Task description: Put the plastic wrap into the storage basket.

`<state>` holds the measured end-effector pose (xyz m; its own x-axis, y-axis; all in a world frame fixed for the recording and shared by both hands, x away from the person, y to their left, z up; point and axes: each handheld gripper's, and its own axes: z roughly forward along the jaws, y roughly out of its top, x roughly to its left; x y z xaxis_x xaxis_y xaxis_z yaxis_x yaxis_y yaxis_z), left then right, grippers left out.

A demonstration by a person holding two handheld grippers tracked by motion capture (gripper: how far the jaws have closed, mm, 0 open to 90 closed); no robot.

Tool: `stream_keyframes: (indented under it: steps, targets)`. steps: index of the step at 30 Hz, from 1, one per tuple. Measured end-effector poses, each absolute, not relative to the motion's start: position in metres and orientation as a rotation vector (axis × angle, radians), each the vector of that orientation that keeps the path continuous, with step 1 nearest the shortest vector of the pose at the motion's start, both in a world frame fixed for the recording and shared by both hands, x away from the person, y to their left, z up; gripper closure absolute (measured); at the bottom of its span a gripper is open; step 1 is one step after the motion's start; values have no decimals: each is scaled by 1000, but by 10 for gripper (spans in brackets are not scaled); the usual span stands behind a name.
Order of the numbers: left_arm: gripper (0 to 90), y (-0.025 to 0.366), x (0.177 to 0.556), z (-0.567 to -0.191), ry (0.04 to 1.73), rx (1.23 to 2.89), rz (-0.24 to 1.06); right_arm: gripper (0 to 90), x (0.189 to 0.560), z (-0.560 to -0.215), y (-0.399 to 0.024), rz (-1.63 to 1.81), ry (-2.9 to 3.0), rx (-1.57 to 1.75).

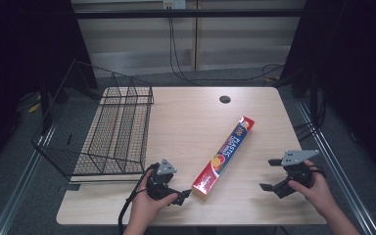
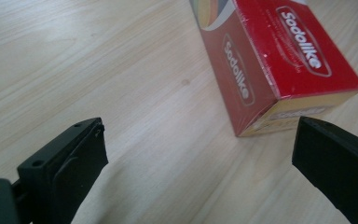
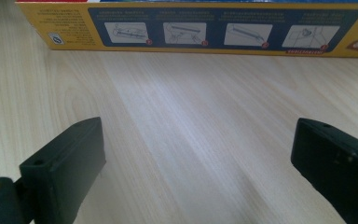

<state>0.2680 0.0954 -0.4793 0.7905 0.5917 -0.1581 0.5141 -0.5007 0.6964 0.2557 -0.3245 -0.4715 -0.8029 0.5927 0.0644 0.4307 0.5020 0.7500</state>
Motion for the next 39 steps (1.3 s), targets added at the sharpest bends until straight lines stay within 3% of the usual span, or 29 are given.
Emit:
stream_keyframes:
  steps: [17, 39]
  targets:
    - [31, 80, 282, -446, 838, 2182, 82, 22, 257, -470, -335, 1205, 2484, 986]
    - [30, 27, 321, -421, 803, 2245, 26, 22, 255, -471, -337, 1194, 2483, 980]
